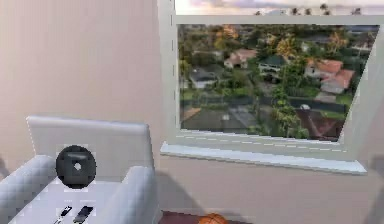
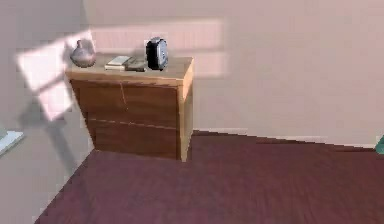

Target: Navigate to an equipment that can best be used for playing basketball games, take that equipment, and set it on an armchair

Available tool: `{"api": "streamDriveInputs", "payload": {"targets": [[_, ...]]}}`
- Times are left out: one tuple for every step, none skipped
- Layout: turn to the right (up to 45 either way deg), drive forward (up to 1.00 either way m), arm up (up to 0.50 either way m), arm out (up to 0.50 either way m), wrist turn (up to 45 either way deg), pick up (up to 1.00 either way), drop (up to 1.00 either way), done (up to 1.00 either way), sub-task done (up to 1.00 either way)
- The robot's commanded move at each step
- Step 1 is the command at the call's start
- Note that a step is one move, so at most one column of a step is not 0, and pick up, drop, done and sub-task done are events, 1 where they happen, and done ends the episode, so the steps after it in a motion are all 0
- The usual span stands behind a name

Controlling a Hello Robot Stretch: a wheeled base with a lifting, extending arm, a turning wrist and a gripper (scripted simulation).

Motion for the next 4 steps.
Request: {"api": "streamDriveInputs", "payload": {"targets": [[-45.0,0.00,0.00,0.00,0.0,0.00,0.00,0.00,0.00],[-33.0,0.00,0.00,0.00,0.0,0.00,0.00,0.00,0.00],[45.0,0.00,0.00,0.00,0.0,0.00,0.00,0.00,0.00],[45.0,0.00,0.00,0.00,0.0,0.00,0.00,0.00,0.00]]}}
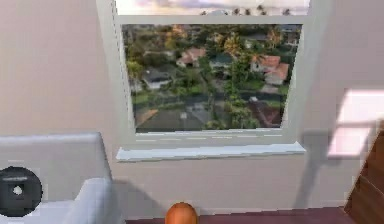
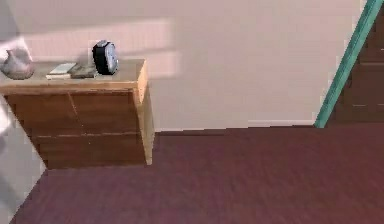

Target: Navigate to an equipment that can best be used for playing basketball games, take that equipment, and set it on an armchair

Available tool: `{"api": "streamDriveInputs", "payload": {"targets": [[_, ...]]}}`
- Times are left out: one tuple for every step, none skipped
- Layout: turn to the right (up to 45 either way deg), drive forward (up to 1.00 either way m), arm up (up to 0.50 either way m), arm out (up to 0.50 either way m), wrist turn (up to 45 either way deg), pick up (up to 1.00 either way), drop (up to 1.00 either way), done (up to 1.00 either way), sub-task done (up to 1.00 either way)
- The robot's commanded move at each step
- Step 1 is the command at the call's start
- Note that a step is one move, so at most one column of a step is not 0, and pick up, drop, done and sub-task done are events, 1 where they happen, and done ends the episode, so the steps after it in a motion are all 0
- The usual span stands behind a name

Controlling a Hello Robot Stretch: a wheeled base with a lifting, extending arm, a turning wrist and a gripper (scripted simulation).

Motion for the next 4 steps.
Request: {"api": "streamDriveInputs", "payload": {"targets": [[42.0,0.00,0.00,0.00,0.0,0.00,0.00,0.00,0.00],[0.0,1.00,0.00,0.00,0.0,0.00,0.00,0.00,0.00],[6.0,0.00,0.00,0.00,0.0,0.00,0.00,0.00,0.00],[0.0,0.05,0.00,0.00,0.0,0.00,0.00,0.00,0.00]]}}
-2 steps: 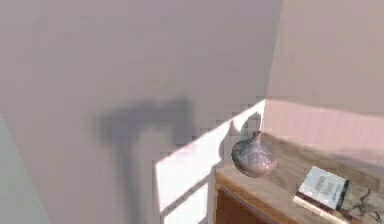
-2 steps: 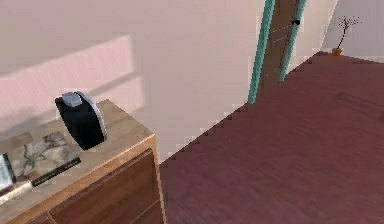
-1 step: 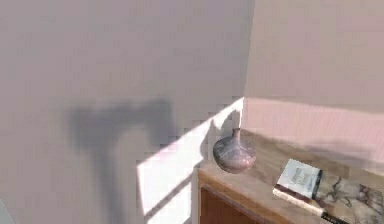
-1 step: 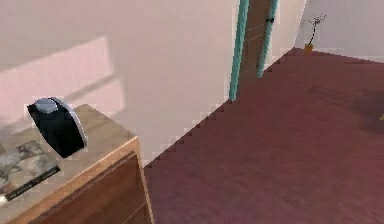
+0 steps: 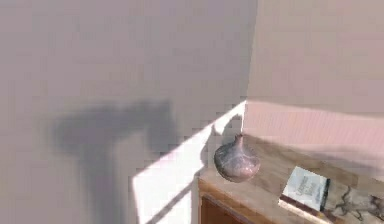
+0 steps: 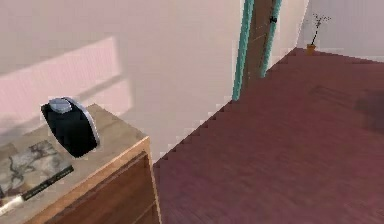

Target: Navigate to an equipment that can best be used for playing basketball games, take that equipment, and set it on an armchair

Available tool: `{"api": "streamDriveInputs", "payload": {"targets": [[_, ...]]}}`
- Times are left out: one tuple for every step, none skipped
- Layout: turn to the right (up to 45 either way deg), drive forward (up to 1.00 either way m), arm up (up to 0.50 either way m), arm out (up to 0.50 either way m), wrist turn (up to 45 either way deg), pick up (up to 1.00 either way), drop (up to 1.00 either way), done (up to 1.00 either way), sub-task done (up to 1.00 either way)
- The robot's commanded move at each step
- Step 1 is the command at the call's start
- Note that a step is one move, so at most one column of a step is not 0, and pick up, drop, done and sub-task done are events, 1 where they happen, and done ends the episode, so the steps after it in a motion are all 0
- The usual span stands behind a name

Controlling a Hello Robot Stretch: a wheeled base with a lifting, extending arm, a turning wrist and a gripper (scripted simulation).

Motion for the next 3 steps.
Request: {"api": "streamDriveInputs", "payload": {"targets": [[45.0,0.00,0.00,0.00,0.0,0.00,0.00,0.00,0.00],[45.0,0.00,0.00,0.00,0.0,0.00,0.00,0.00,0.00],[45.0,0.00,0.00,0.00,0.0,0.00,0.00,0.00,0.00]]}}
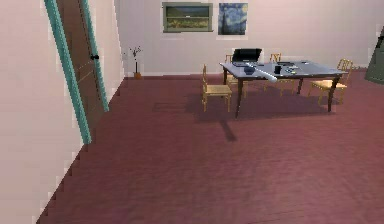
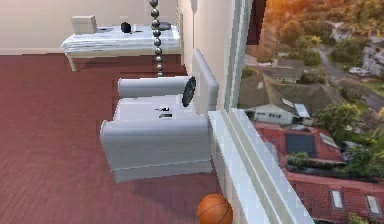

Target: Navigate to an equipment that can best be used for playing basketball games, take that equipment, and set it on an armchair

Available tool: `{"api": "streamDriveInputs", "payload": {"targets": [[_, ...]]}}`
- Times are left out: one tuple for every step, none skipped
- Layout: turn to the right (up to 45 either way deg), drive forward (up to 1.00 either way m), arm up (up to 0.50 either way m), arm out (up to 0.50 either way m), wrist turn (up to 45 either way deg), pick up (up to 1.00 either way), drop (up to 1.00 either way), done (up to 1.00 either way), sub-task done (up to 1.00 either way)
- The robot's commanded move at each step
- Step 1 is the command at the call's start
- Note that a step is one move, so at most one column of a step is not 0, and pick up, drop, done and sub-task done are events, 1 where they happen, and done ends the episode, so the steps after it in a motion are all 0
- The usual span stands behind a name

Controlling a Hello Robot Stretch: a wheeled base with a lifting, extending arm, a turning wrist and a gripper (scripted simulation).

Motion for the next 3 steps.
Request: {"api": "streamDriveInputs", "payload": {"targets": [[9.0,0.00,0.00,0.00,0.0,0.00,0.00,0.00,0.00],[0.0,0.00,0.20,0.00,0.0,0.00,0.00,0.00,0.00],[0.0,0.00,0.00,0.36,0.0,0.00,0.00,0.00,0.00]]}}
